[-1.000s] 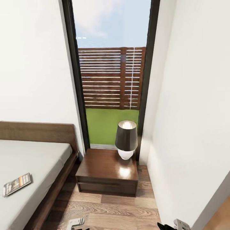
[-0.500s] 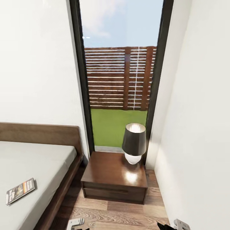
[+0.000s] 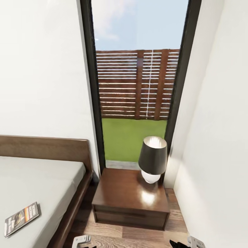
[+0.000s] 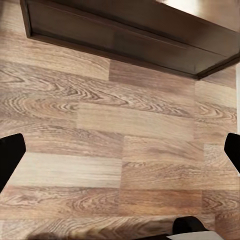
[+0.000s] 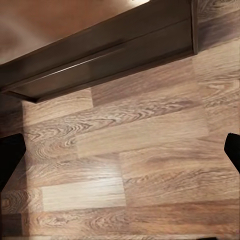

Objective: In the bedroom, move the book from the bed onto either nightstand, and place the two sandals side by side next to the bed.

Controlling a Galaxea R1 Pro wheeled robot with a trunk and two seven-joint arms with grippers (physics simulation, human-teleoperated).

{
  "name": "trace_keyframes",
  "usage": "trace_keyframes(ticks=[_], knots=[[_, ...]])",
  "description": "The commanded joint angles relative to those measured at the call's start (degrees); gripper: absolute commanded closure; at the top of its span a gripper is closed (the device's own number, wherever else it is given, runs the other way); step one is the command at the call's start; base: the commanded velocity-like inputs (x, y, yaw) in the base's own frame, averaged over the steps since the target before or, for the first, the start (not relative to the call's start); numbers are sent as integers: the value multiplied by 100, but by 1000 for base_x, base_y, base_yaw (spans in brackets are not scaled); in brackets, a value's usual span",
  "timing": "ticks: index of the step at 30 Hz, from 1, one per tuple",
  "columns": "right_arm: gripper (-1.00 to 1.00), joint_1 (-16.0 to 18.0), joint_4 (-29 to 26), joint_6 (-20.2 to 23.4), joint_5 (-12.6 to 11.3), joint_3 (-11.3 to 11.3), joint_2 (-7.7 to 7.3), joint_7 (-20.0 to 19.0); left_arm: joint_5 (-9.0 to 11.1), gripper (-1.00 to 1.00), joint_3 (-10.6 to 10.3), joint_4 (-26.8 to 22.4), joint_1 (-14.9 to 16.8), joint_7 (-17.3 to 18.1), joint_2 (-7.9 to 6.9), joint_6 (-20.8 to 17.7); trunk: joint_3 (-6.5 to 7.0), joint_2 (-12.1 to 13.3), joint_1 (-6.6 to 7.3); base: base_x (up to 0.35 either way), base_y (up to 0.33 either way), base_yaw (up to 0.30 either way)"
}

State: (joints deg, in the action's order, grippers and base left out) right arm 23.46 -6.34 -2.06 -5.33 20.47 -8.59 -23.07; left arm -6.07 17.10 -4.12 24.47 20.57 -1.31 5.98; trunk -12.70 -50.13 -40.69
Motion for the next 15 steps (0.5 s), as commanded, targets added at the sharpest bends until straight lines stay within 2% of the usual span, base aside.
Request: trace_keyframes(ticks=[1,7,15], knots=[[-100,7,10,-13,-55,-16,-3,-22,-61,-100,48,7,5,17,-1,26,-8,-5,-3,209,225,0],[-100,8,8,-13,-51,-17,-3,-22,-61,-100,48,6,5,17,-1,26,-8,-5,-3,204,203,0],[-100,4,6,-13,-55,-17,-3,-22,-61,-100,48,6,5,17,-1,26,-8,-5,-3,62,54,0]])
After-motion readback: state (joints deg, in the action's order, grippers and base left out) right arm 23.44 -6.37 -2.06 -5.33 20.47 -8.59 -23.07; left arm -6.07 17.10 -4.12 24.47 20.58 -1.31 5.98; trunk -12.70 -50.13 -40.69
